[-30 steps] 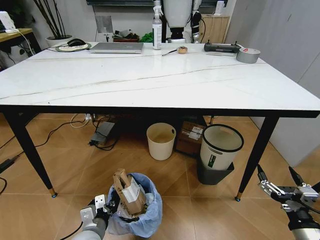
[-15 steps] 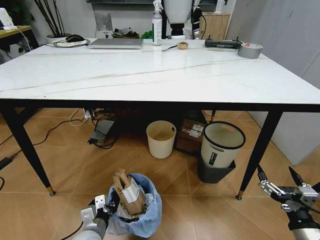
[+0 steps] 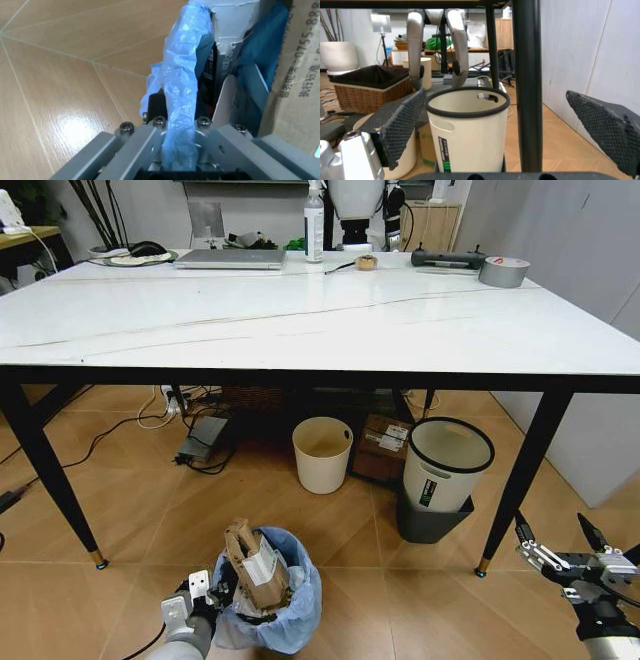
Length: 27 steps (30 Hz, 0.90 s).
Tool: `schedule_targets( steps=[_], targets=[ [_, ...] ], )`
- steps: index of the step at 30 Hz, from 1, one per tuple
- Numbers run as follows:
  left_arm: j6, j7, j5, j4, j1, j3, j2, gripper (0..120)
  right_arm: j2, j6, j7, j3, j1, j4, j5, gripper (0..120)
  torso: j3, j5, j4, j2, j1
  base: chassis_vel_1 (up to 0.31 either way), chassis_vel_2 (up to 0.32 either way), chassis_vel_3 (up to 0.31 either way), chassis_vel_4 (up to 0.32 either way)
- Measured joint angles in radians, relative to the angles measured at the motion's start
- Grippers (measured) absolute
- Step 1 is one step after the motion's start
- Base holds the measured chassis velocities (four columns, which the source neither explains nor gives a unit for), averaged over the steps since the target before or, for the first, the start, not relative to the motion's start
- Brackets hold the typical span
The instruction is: Pick up the trash bin and place the trash from the table into it.
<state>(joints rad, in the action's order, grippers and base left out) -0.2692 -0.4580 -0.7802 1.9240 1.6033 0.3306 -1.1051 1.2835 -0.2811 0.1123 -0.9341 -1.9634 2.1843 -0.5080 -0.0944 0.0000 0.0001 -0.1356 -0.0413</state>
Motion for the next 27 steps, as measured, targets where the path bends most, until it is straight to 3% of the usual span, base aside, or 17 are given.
schedule_targets(
  steps=[27],
  targets=[
    [-0.007,-0.012,-0.043,-0.025,-0.022,-0.018,-0.001,0,0.000,0.000,0.000,0.000,0.000,0.000,0.000,100,0.000,0.0000,0.0000,-0.002,-0.002,0.000,0.000,0.000,0.000]
  ],
)
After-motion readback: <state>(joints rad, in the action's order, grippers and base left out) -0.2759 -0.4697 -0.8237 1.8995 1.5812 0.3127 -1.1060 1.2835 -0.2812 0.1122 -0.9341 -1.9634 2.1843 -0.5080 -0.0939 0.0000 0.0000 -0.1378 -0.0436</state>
